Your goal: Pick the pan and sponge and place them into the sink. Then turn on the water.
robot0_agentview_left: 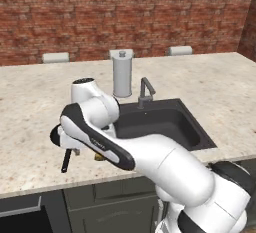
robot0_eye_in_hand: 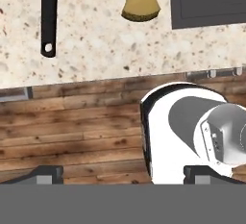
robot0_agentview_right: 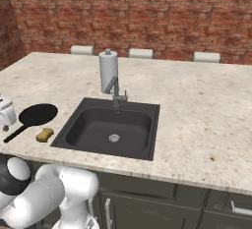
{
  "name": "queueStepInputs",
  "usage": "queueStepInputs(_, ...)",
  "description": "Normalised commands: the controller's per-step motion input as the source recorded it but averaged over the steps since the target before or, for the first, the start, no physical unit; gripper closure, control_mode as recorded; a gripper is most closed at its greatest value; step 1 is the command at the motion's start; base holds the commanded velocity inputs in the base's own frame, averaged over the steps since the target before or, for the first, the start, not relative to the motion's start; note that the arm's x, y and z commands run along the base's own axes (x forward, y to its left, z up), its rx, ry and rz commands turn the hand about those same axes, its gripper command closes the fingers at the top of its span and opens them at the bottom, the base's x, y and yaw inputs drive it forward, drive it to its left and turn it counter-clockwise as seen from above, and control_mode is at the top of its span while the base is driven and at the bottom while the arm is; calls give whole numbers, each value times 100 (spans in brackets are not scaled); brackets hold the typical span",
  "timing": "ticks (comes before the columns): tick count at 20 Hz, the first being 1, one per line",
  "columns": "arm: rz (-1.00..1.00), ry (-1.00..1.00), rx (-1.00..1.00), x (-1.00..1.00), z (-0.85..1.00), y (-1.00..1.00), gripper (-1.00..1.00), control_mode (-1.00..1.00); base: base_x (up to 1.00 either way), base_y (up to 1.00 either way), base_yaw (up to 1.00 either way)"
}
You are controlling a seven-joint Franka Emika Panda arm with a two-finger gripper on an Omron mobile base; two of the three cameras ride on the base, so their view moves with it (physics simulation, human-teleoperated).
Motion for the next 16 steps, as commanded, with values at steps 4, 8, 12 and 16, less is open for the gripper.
queueStepInputs(4,0,3,-1,33,-73,62,-100,-100,0,0,0)
queueStepInputs(8,0,0,0,38,-60,36,-100,-100,0,0,0)
queueStepInputs(12,0,0,0,36,-40,7,-100,-100,0,0,0)
queueStepInputs(16,0,0,0,36,-28,0,-100,-100,0,0,0)
